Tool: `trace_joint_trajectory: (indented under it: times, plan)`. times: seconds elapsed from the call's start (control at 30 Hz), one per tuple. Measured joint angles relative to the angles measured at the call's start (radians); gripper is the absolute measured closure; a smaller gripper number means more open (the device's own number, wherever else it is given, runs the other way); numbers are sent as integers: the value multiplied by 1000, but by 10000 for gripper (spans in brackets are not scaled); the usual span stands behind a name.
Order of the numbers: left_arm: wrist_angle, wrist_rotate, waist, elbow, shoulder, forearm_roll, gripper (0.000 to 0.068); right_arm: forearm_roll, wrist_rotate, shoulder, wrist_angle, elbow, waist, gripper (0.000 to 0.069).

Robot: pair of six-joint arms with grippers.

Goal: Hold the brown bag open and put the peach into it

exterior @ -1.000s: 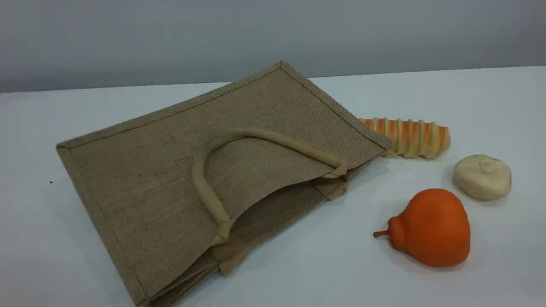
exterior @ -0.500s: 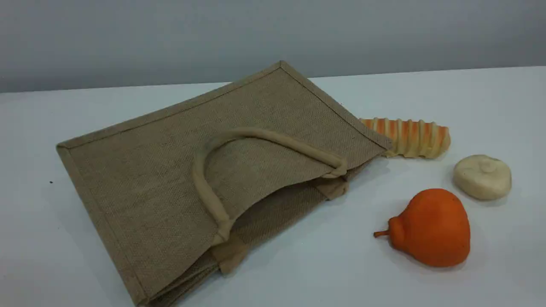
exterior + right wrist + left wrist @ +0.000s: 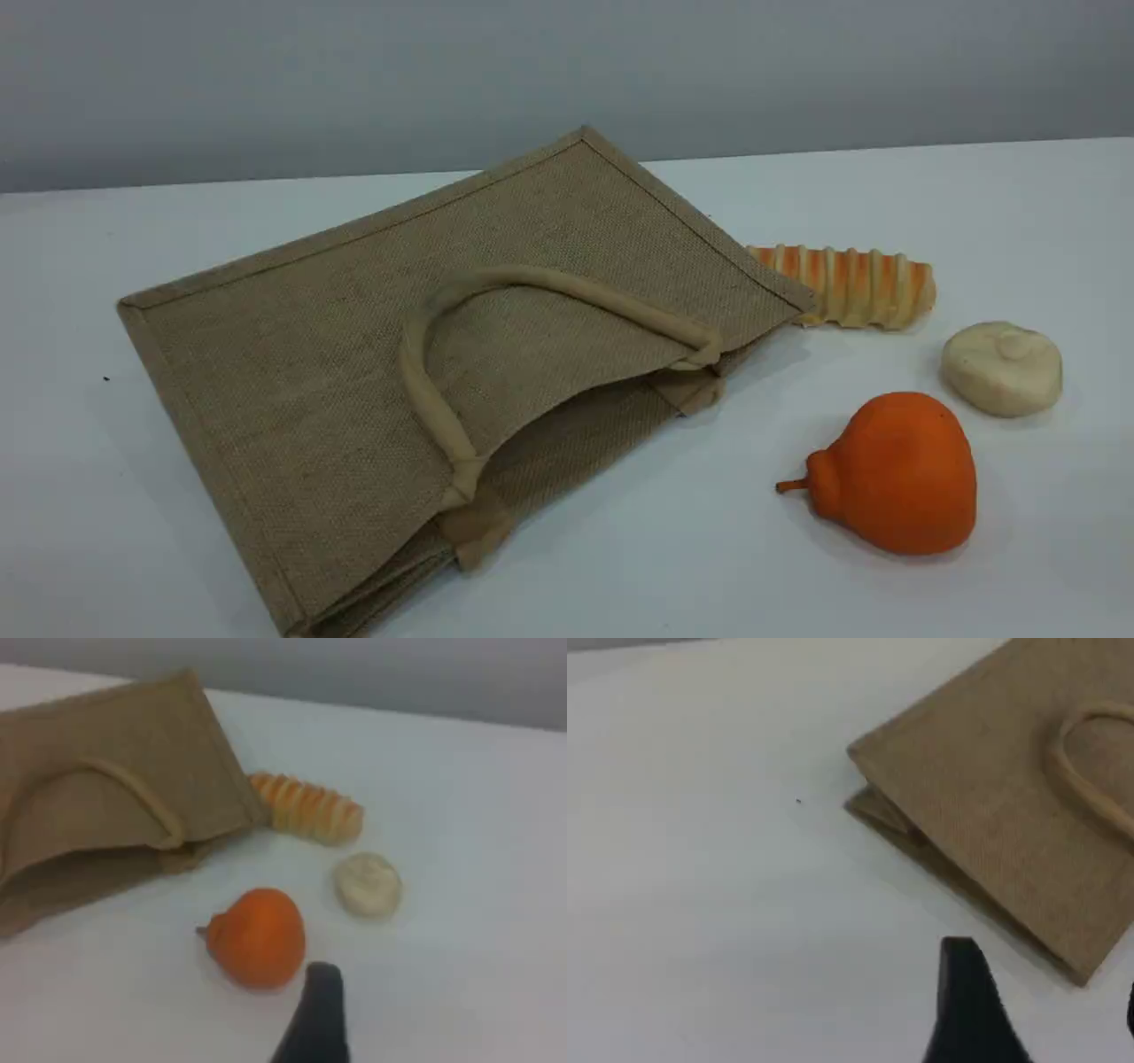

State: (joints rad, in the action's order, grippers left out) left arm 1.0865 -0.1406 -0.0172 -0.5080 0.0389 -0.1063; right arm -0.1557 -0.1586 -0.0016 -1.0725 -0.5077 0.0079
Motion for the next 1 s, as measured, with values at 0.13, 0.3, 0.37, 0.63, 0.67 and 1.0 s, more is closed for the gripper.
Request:
trace_joint_trajectory:
  times: [0.13,0.3,0.37,0.63,0.67,1.0]
  plan:
    - [-1,0,14,0,-15,0,304,0,0,0,1,0,0,104]
    - [-1,0,21,0,-36,0,304,0,0,2,1,0,0,104]
    - [0,0,21,0,-40,0,304,0,0,2,1,0,0,104]
    - [0,0,21,0,-39,0,304,0,0,2,1,0,0,104]
    - [0,0,21,0,-39,0,304,0,0,2,1,0,0,104]
    - [0,1,21,0,-39,0,304,0,0,2,1,0,0,104]
